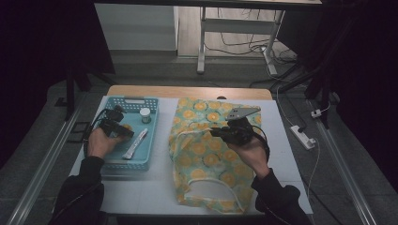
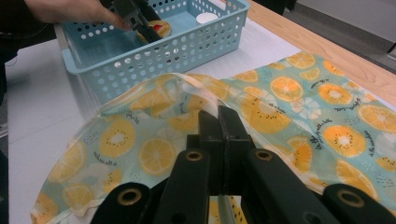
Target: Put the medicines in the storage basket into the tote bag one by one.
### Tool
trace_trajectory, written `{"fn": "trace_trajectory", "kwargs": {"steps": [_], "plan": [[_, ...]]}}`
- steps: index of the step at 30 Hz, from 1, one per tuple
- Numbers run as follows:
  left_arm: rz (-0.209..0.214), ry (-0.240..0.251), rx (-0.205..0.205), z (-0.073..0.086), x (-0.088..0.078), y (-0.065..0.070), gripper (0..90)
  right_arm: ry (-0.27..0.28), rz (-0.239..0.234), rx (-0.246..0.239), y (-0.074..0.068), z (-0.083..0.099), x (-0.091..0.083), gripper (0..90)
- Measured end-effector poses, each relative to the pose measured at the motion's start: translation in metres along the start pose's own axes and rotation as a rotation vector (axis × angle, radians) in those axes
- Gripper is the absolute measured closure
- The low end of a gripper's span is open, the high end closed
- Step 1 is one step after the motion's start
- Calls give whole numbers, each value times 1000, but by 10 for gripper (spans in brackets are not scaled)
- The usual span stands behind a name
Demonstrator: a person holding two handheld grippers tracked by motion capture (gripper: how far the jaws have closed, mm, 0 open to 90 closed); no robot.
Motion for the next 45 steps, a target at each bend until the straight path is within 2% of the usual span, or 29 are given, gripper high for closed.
{"fn": "trace_trajectory", "kwargs": {"steps": [7, 11, 15, 21, 27, 31, 45], "plan": [[21, 76, 8, 0, -12, 3, 202, 1, 1, 2, 0, 0, 0, 900], [48, 110, 16, 0, -21, 5, 203, 5, -1, 7, 1, 0, 1, 900], [69, 144, 39, 1, -31, 9, 203, 5, 2, 7, 1, 0, 1, 900], [76, 184, 68, 6, -45, 15, 204, 9, 3, 8, 1, 0, 1, 900], [89, 206, 98, 12, -51, 21, 204, 9, 6, 9, 2, 0, 1, 900], [71, 203, 131, 15, -56, 25, 204, 14, 9, 9, 1, 0, 1, 900], [116, 258, 222, 30, -76, 56, 204, 22, 16, 8, 2, 0, -1, 900]]}}
Point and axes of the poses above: each handheld gripper's, and its own axes: x roughly forward along the jaws, z roughly out of its underside, y roughly to its right, the point moved 7 cm from there along x, roughly forward along the jaws, and after that the axes turned 14 degrees about -y, right-handed, at the moved point
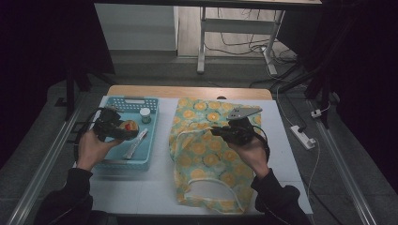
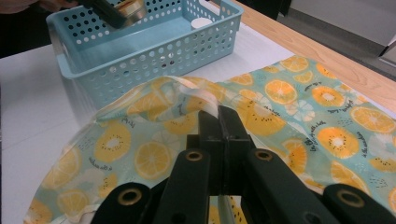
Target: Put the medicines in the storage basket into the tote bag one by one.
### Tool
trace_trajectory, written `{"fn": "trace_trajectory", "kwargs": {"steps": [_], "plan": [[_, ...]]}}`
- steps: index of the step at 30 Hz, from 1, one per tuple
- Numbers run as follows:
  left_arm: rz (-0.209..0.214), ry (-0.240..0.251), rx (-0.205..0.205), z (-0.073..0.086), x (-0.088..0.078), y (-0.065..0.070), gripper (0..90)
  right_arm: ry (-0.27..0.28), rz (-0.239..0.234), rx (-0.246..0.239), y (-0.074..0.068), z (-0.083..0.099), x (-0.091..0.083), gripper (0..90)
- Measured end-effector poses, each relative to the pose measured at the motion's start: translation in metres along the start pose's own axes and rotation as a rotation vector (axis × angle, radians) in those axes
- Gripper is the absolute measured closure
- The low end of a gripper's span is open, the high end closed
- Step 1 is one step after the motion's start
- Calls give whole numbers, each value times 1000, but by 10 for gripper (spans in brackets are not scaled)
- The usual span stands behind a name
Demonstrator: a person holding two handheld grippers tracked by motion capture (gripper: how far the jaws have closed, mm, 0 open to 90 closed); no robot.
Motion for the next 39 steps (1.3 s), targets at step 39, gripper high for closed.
{"fn": "trace_trajectory", "kwargs": {"steps": [39], "plan": [[125, 22, 252, 9, -5, 114, 204, -5, -1, -3, 0, 1, 0, 900]]}}
Point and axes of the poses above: each handheld gripper's, and its own axes: x roughly forward along the jaws, z roughly out of its underside, y roughly to its right, the point moved 7 cm from there along x, roughly forward along the jaws, and after that the axes turned 14 degrees about -y, right-handed, at the moved point
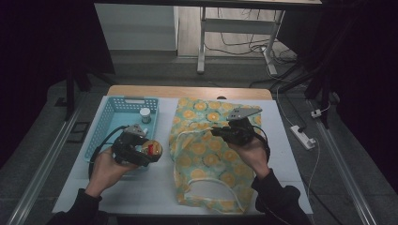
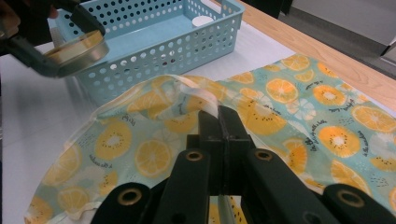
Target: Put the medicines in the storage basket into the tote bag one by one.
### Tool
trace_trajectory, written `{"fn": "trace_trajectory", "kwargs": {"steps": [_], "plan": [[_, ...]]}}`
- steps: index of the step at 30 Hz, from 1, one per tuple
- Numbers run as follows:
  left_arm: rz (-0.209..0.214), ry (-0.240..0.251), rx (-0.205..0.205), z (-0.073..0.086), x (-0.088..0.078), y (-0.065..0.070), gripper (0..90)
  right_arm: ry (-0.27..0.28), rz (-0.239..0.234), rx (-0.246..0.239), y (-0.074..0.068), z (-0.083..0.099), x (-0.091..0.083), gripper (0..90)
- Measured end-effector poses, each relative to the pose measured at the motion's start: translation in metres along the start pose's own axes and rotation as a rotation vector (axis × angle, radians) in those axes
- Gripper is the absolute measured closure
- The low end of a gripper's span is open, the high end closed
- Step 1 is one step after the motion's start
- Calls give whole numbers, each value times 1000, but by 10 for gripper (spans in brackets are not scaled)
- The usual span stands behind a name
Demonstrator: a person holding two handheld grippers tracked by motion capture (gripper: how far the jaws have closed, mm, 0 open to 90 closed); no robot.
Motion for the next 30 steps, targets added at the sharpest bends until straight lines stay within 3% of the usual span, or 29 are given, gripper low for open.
{"fn": "trace_trajectory", "kwargs": {"steps": [7, 17, 26, 30], "plan": [[25, 8, 73, -16, 1, 28, 204, 1, -2, -1, 0, 0, 1, 900], [74, -1, 190, -48, 17, 67, 204, 6, -3, 1, 0, 0, -1, 900], [109, -14, 242, -71, 37, 85, 204, 4, -5, -4, -1, 0, 1, 900], [126, -20, 243, -78, 49, 89, 204, 4, -5, -1, -2, 0, 1, 900]]}}
Point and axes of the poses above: each handheld gripper's, and its own axes: x roughly forward along the jaws, z roughly out of its underside, y roughly to its right, the point moved 7 cm from there along x, roughly forward along the jaws, and after that the axes turned 14 degrees about -y, right-handed, at the moved point
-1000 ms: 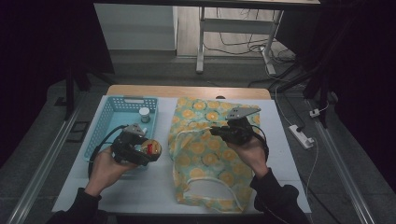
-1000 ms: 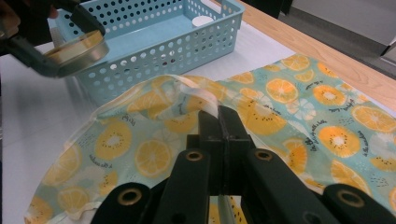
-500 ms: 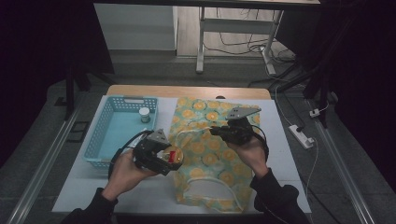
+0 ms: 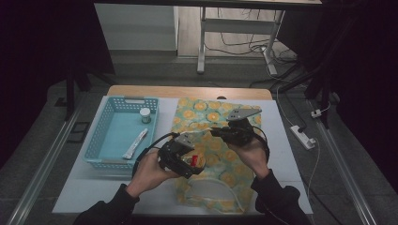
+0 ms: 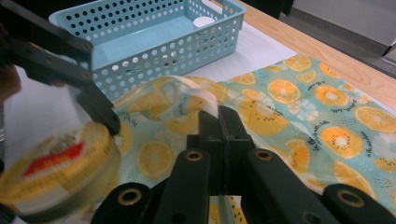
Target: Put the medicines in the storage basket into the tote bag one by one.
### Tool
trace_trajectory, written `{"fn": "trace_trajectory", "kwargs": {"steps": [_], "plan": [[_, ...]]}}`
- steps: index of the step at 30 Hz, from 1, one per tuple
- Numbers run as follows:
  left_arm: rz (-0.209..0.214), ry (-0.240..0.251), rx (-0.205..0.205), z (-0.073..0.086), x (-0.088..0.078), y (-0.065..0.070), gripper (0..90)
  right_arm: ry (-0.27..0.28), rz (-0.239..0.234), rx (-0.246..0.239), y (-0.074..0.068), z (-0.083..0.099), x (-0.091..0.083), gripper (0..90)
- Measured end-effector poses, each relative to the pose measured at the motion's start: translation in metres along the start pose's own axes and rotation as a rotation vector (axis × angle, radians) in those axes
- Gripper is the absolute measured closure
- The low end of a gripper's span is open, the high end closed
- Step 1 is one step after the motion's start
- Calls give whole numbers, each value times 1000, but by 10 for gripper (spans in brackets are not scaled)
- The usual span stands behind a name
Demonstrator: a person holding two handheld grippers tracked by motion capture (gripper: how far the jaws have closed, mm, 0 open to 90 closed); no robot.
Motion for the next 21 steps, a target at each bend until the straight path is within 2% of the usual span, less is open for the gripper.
{"fn": "trace_trajectory", "kwargs": {"steps": [8, 15, 18, 21], "plan": [[46, 14, -1, -13, 19, -4, 204, 4, 1, 1, 0, 0, 0, 900], [48, 19, 4, -25, 34, -9, 203, 8, -1, -8, -3, -2, 0, 900], [69, 34, -5, -28, 40, -13, 203, 10, -2, -11, -4, -2, 0, 900], [64, 39, -12, -30, 44, -19, 203, 13, -3, -10, -5, -3, 1, 900]]}}
Point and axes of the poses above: each handheld gripper's, and its own axes: x roughly forward along the jaws, z roughly out of its underside, y roughly to its right, the point moved 7 cm from there along x, roughly forward along the jaws, and after that the axes turned 14 degrees about -y, right-handed, at the moved point
